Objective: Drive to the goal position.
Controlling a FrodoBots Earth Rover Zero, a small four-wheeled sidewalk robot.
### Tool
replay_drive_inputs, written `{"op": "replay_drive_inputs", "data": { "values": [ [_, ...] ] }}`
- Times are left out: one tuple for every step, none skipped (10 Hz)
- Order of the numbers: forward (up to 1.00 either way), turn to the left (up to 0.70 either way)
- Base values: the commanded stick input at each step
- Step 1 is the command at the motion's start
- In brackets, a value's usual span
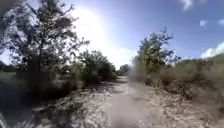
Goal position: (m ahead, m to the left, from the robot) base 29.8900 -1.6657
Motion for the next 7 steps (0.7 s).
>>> {"op": "replay_drive_inputs", "data": {
  "values": [
    [0.70,0.00],
    [0.70,0.00],
    [0.70,0.00],
    [0.70,0.00],
    [0.70,0.00],
    [0.70,0.00],
    [0.70,0.00]
  ]
}}
